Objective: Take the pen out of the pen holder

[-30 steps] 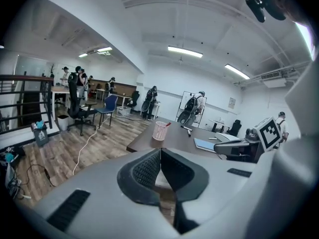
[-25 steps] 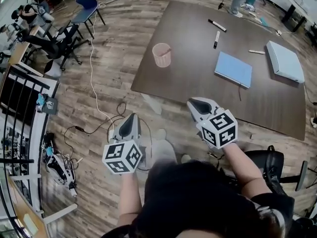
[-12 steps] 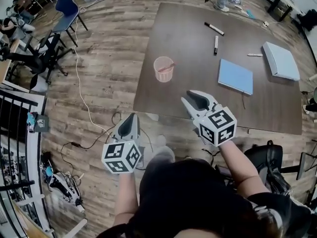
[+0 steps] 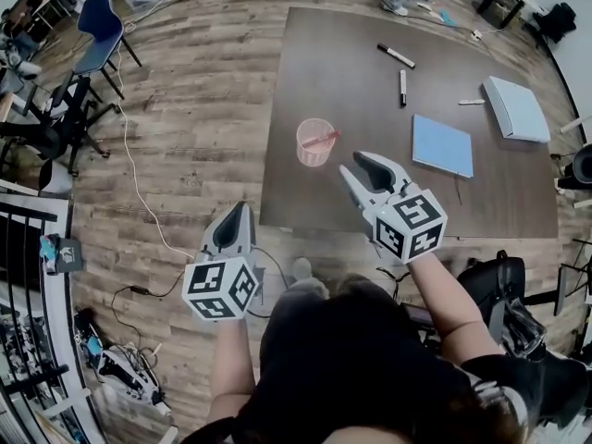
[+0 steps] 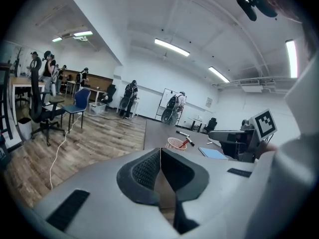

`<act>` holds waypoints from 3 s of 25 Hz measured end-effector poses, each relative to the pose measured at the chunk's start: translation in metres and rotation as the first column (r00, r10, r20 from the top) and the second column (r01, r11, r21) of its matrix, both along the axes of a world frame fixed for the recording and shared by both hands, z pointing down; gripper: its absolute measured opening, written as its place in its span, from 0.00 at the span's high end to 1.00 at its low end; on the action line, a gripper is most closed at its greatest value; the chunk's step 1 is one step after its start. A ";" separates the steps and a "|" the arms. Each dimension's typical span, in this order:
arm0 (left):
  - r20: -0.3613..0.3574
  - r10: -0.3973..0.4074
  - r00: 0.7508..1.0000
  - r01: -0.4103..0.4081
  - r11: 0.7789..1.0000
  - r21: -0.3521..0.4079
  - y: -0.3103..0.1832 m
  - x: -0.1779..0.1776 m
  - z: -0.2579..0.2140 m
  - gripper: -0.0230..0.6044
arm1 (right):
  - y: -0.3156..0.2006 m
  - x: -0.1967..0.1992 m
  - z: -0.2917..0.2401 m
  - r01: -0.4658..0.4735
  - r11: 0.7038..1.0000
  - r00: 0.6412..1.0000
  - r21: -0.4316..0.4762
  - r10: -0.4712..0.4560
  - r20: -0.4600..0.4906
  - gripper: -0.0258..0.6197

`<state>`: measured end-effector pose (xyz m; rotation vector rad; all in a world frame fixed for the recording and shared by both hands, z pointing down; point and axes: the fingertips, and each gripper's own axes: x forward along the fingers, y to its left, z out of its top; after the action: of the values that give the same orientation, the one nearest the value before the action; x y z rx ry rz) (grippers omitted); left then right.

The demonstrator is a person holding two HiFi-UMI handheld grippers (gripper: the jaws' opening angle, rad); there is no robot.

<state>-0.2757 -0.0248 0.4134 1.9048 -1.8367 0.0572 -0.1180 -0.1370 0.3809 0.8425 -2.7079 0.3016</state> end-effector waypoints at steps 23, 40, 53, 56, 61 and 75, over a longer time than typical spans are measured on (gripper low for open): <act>-0.003 -0.015 1.000 0.015 0.999 -0.038 -0.061 -0.022 0.011 0.92 | -0.088 -0.019 0.048 -0.072 0.992 0.997 -0.101 0.067 -0.050 0.75; 0.021 -0.044 0.999 0.046 0.994 -0.104 -0.101 -0.005 0.020 0.92 | -0.101 -0.028 0.085 0.058 0.981 0.994 -0.186 -0.075 -0.082 0.77; 0.051 -0.034 0.998 0.041 0.991 -0.128 -0.105 0.003 0.024 0.92 | -0.097 -0.031 0.077 0.117 0.977 0.992 -0.180 -0.124 -0.027 0.83; 0.050 -0.028 0.998 0.034 0.992 -0.123 -0.106 0.005 0.021 0.92 | -0.094 -0.032 0.065 0.129 0.977 0.991 -0.170 -0.131 -0.002 0.83; 0.050 0.011 0.999 -0.006 0.994 -0.106 -0.113 0.013 0.017 0.92 | -0.092 -0.028 0.042 0.125 0.981 0.991 -0.150 -0.115 0.074 0.83; 0.053 0.184 0.982 -0.181 0.982 -0.055 -0.156 0.064 -0.004 0.92 | -0.119 0.030 -0.024 -0.034 0.996 0.968 -0.087 0.055 0.245 0.83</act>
<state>-0.2117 -0.1809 0.4090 2.0509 -1.6761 0.2195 -0.0878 -0.2559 0.3567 0.8965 -2.8825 0.5592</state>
